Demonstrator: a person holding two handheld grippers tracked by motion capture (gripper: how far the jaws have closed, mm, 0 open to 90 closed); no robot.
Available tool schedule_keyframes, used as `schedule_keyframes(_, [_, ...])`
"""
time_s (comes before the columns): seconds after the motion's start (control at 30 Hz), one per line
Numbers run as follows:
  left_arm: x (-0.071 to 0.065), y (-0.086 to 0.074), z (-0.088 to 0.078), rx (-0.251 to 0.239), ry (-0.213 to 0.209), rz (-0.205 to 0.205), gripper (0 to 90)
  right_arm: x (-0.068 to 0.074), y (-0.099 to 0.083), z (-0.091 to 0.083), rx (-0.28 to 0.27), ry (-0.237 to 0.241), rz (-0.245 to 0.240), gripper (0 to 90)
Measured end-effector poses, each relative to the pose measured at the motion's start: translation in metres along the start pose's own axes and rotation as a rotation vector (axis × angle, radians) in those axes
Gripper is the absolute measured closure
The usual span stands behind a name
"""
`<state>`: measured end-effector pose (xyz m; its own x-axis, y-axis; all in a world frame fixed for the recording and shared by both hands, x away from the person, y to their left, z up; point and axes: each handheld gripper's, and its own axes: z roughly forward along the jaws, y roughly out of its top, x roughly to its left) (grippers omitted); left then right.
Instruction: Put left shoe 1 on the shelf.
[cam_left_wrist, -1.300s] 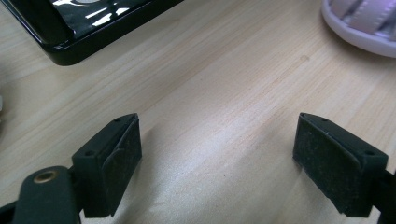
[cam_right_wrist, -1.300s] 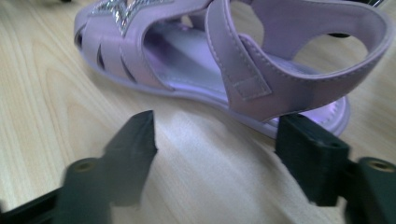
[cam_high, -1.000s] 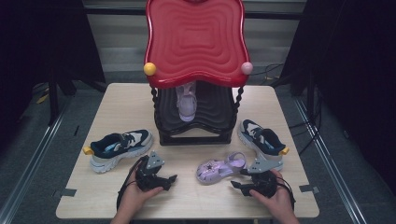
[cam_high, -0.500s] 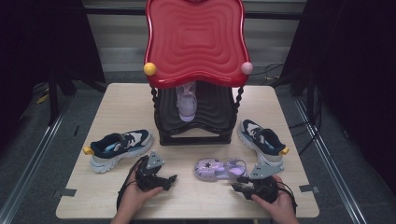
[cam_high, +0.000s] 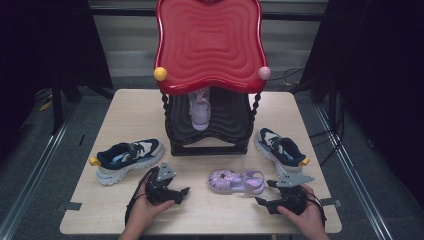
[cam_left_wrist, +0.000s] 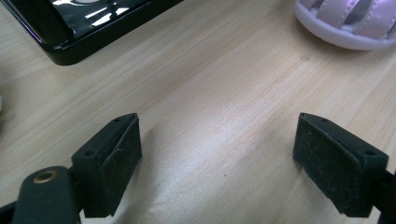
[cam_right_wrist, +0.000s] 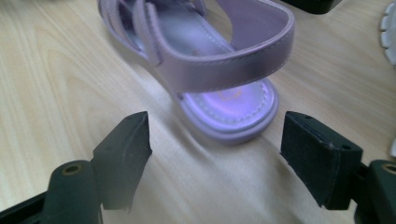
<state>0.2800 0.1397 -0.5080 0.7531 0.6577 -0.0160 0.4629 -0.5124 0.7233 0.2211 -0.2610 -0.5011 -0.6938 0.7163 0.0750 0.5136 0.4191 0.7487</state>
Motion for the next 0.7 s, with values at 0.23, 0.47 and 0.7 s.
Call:
schedule_keyframes(0.23, [0.0,0.0,0.0,0.0,0.0,0.0,15.1,-0.004,0.006,0.018,0.032,-0.008,-0.033,20.3])
schedule_keyframes(0.47, [0.0,0.0,0.0,0.0,0.0,-0.001,15.1,-0.003,0.01,0.024,0.021,-0.003,-0.063,23.2])
schedule_keyframes(0.7, [0.0,0.0,0.0,0.0,0.0,-0.001,15.1,0.002,0.006,0.019,0.01,0.006,-0.069,30.6])
